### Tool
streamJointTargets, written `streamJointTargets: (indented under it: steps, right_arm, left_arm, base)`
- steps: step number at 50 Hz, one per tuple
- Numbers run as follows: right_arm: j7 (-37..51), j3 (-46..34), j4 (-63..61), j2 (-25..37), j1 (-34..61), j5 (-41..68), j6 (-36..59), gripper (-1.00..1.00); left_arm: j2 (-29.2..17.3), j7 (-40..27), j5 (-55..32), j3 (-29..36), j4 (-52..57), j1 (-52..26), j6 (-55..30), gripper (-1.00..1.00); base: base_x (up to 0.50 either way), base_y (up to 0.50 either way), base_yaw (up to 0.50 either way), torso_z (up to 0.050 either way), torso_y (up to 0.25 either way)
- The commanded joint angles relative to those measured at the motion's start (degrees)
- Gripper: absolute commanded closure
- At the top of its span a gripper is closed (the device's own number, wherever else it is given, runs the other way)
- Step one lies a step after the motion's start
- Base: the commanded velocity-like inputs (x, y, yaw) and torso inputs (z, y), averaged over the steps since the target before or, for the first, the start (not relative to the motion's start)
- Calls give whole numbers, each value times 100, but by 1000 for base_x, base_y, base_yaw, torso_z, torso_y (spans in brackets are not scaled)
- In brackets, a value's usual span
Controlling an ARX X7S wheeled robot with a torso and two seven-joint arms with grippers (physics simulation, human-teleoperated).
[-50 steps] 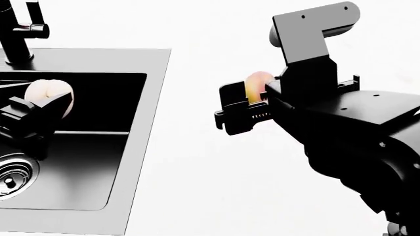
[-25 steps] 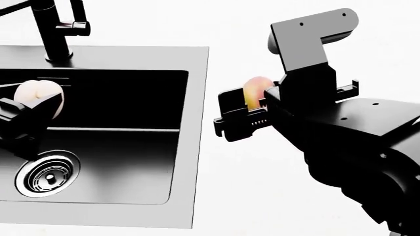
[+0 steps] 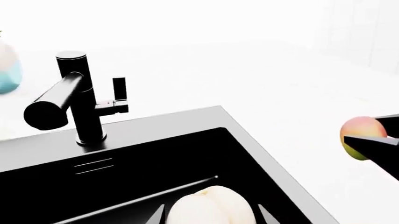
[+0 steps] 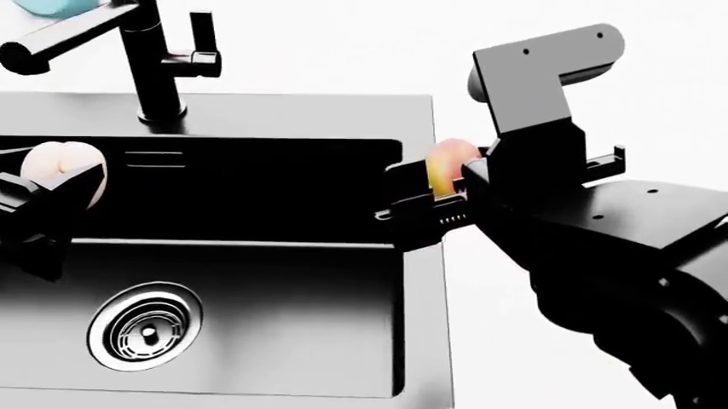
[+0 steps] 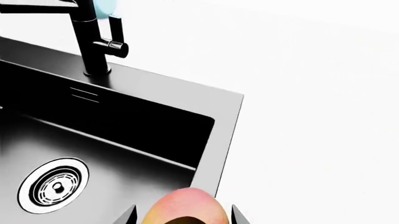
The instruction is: There is a mixed pile of frozen fruits and vegetables on the counter. Locate all the frozen vegetables and place the items in a bowl on the counter. Take all the frozen fruits and defrost them in a running sink.
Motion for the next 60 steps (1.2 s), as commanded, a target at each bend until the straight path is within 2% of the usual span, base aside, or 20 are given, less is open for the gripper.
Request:
streamJointTargets:
  steps: [1,18,31,45,60]
  right_arm:
    - [-55,23,-24,-20,-37,-55,-43,100]
    - [-94,-12,47,-28,-47,-14,-101,100]
    - [79,124,-28,16,-124,113,-35,100]
    - [94,175,-101,23,-194,316,53,100]
    - [116,127,-168,-2,-247,453,111,100]
  left_arm:
    - [9,10,-20,-38,-5,17,147,100]
    - [62,38,28,8,-54,-24,123,100]
    - [67,53,11,30,-48,-32,98,100]
    - [253,135,144,184,-161,-49,57,100]
    - [679,687,666,606,-568,67,68,100]
  base:
    - [203,305,0,0,0]
    - [27,487,0,0,1]
    - [195,350,0,0,1]
    - [33,20,0,1,1]
    - [0,0,0,0,0]
